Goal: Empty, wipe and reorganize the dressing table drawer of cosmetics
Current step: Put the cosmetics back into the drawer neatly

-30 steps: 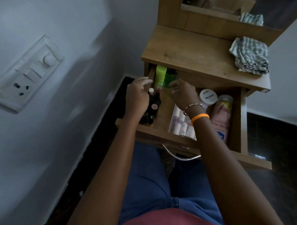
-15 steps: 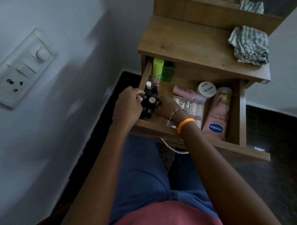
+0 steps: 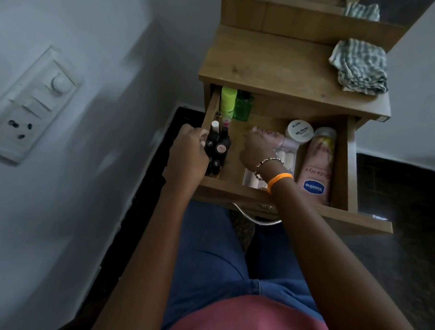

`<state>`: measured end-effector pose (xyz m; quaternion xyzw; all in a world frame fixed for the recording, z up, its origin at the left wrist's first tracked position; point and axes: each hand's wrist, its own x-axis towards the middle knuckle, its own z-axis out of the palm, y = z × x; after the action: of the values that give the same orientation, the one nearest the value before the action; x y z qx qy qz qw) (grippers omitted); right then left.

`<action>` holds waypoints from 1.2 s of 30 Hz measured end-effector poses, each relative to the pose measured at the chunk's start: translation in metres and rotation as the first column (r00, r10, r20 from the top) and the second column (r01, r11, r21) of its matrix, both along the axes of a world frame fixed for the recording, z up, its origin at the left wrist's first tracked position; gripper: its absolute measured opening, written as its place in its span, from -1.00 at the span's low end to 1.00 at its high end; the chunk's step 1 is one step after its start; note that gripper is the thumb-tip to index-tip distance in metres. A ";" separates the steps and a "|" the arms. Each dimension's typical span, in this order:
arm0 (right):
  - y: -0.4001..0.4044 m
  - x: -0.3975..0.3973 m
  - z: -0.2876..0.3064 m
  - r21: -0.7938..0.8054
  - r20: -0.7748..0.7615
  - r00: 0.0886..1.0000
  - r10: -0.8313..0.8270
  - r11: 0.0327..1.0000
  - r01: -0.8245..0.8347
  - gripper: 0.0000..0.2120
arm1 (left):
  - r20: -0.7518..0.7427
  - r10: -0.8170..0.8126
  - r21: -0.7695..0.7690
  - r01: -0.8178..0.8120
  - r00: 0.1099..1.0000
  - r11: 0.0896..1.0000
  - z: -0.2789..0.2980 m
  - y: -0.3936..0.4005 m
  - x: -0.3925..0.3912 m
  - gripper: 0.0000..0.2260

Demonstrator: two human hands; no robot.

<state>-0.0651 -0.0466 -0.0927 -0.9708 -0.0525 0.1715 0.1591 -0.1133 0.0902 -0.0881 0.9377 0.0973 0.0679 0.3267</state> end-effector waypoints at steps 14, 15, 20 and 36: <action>-0.057 0.061 -0.021 -0.152 0.008 0.968 0.252 0.957 -0.248 -0.64 | -0.639 -0.462 -0.044 0.570 0.615 0.820 0.015 -0.079 0.003 -0.64; -0.059 0.062 -0.022 -0.160 0.014 0.966 0.259 0.954 -0.254 -0.63 | -0.699 -0.463 -0.043 0.614 0.546 0.788 0.018 -0.080 0.006 -0.62; -0.064 0.065 -0.031 -0.174 0.015 0.968 0.252 0.954 -0.246 -0.58 | -0.766 -0.421 -0.082 0.577 0.486 0.813 0.006 -0.076 0.011 -0.44; -0.108 -0.068 0.037 0.070 0.093 0.994 0.054 0.996 -0.060 -0.61 | -0.520 -0.412 0.180 0.568 0.748 0.803 0.020 -0.060 -0.055 -0.38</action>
<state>-0.1333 -0.1546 -0.0561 -0.9693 -0.0936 0.1296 0.1865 -0.1686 0.0298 -0.0679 0.9587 -0.0946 -0.2284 0.1404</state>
